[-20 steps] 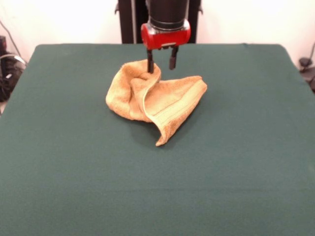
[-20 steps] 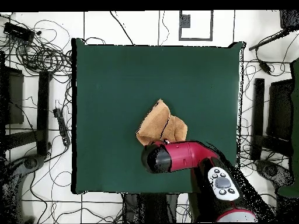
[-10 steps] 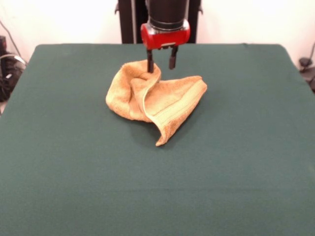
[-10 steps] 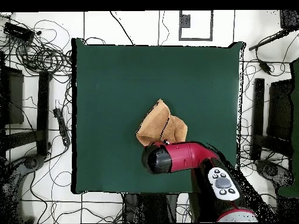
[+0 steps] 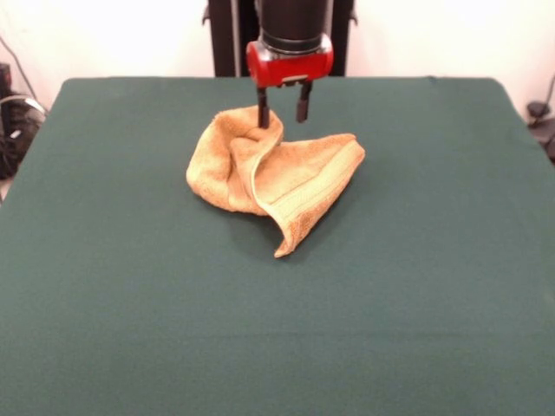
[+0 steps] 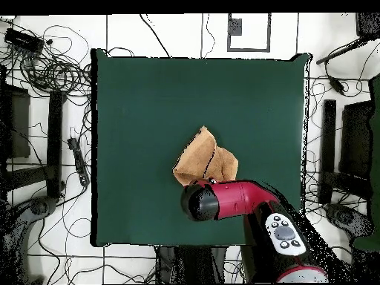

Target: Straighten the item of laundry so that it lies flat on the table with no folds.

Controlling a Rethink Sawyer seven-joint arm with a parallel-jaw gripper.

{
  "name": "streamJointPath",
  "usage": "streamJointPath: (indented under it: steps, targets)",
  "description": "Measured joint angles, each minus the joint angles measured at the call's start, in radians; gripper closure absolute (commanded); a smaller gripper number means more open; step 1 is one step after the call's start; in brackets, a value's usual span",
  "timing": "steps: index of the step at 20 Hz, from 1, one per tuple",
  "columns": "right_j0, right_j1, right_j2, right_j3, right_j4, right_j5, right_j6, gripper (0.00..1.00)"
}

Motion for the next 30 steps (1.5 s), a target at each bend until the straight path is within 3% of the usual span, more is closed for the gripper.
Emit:
streamJointPath:
  steps: [30]
  targets:
    - [-0.014, 0.077, -0.003, -0.011, 0.000, 0.000, 0.000, 0.00]
